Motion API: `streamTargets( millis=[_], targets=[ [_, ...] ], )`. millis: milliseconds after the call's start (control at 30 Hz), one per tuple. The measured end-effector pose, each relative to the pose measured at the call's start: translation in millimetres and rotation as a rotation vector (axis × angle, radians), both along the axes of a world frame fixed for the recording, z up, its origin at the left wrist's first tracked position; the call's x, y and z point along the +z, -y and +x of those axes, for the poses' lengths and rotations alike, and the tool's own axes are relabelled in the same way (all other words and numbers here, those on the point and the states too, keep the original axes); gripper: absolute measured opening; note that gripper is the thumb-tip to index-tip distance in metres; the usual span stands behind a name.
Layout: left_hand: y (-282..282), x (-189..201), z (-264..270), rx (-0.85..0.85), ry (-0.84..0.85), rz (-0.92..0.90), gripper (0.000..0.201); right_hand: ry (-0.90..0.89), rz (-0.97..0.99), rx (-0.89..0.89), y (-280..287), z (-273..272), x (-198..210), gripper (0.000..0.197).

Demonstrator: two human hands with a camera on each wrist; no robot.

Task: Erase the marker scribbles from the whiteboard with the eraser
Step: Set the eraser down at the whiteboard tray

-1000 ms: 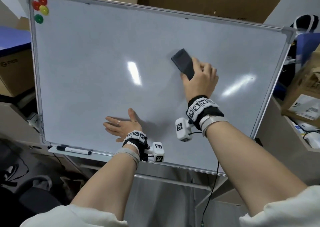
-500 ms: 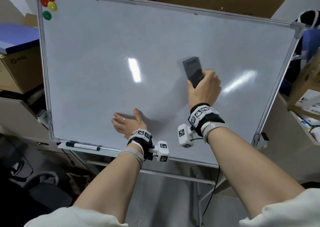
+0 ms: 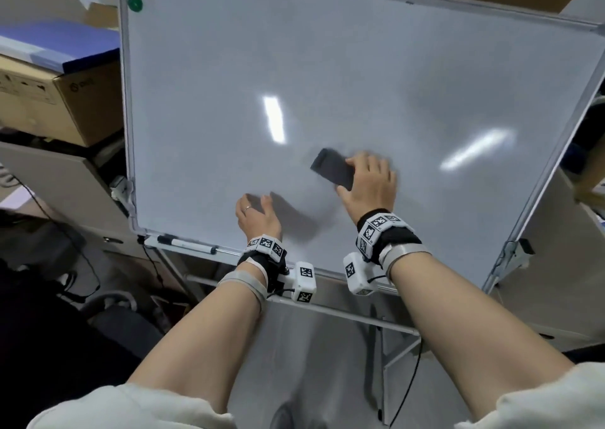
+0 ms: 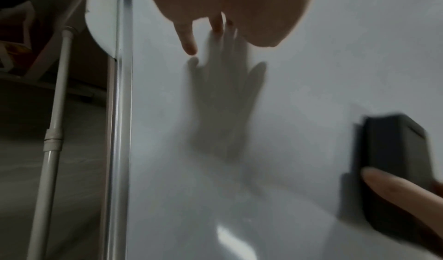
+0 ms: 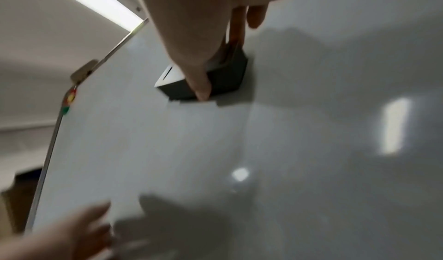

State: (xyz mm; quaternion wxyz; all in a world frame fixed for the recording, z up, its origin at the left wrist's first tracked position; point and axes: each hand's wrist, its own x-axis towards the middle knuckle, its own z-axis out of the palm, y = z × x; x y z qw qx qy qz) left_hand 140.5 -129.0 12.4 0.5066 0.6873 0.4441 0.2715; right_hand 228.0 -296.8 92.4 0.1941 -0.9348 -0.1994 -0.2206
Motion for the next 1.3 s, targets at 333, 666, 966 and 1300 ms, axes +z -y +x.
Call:
streamTargets(
  millis=[333, 666, 966, 1300],
  targets=[
    [-29, 5, -43, -0.158, -0.093, -0.175, 0.055, -0.16, 0.151, -0.086, -31, -26, -33, 0.049],
    [-92, -30, -95, 0.087, -0.357, -0.134, 0.05, -0.164, -0.14, 0.048, -94, -57, -81, 0.058],
    [-162, -68, -118, 0.145, -0.441, -0.276, 0.053, -0.222, -0.292, 0.276, -181, -108, -114, 0.05],
    [-172, -70, -105, -0.149, -0.401, -0.402, 0.046, -0.385, -0.423, 0.312, -154, -123, -128, 0.051]
  ],
)
